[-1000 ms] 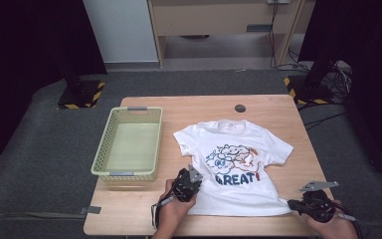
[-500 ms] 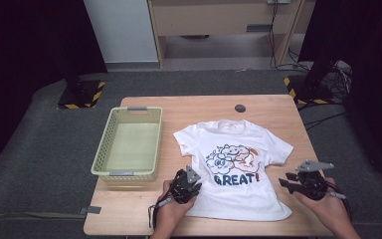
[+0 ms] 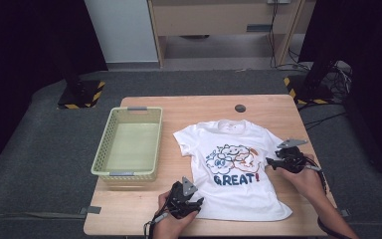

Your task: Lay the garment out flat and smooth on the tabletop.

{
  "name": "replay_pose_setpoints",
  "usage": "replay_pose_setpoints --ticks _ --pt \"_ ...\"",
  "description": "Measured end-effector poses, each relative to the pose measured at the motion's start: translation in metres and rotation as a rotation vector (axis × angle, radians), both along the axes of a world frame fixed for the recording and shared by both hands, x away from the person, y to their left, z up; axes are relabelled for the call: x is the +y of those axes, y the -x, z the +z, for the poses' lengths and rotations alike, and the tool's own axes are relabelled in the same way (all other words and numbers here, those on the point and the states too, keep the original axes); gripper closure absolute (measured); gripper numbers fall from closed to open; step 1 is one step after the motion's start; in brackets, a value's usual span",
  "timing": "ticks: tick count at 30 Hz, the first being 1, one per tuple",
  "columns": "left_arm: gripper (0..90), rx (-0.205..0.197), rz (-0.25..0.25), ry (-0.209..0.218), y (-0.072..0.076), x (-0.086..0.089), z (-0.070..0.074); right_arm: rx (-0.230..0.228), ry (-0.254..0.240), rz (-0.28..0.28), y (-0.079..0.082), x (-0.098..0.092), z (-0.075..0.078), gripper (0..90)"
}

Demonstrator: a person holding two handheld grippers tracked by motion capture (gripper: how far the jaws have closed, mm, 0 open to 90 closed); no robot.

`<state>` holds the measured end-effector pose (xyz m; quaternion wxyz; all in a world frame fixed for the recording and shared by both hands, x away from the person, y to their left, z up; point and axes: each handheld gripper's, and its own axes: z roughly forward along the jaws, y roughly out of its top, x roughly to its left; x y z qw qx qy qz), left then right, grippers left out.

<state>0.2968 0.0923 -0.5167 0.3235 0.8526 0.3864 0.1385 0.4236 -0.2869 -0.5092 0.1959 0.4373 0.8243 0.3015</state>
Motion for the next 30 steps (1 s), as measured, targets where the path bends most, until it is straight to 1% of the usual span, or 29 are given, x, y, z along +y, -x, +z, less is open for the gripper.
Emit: replay_pose_setpoints --ticks 2,3,5,7,10,11,13,15,18,21,23,27,29,30 --pt "43.3 0.004 -0.004 -0.010 0.000 0.001 -0.002 0.013 0.003 -0.002 -0.003 0.001 -0.004 49.7" --pt "44.0 0.004 -0.007 -0.005 0.001 0.002 -0.003 0.018 0.010 -0.001 -0.004 0.001 -0.006 51.0" --pt "47.2 0.001 -0.020 -0.002 0.002 0.002 -0.003 0.035 0.001 -0.006 -0.005 0.001 -0.010 53.8" --pt "55.0 -0.002 -0.039 0.003 0.003 0.001 -0.003 0.041 -0.020 -0.005 -0.006 0.001 -0.010 62.4" --pt "71.8 0.000 -0.068 0.010 0.005 -0.001 -0.002 0.059 -0.037 0.018 -0.006 0.001 -0.010 78.7" --pt "77.9 0.003 -0.071 0.012 0.005 -0.002 -0.002 0.064 -0.033 0.021 -0.007 0.001 -0.009 81.8" --pt "84.8 0.013 -0.072 0.016 0.004 -0.001 -0.002 0.074 -0.027 0.015 -0.010 0.001 -0.008 83.2" --pt "86.3 0.024 -0.071 0.019 0.004 0.001 -0.001 0.078 -0.010 0.010 -0.014 -0.002 -0.007 83.5" --pt "87.0 0.040 -0.078 0.007 0.005 0.004 0.001 0.081 0.023 -0.009 -0.023 -0.010 -0.003 83.7" --pt "87.1 0.042 -0.079 0.000 0.005 0.006 0.001 0.084 0.034 -0.032 -0.033 -0.018 0.001 83.7" --pt "87.2 0.035 -0.085 -0.013 0.007 0.005 0.002 0.087 0.043 -0.041 -0.038 -0.020 0.003 83.6" --pt "87.2 0.021 -0.102 -0.045 0.011 0.001 0.003 0.088 0.059 -0.038 -0.046 -0.016 0.005 83.3" --pt "87.2 0.014 -0.108 -0.062 0.013 0.001 0.003 0.083 0.051 -0.039 -0.049 -0.012 0.004 82.9" --pt "87.2 0.014 -0.107 -0.064 0.013 0.002 0.003 0.084 0.042 -0.041 -0.050 -0.011 0.002 82.8"
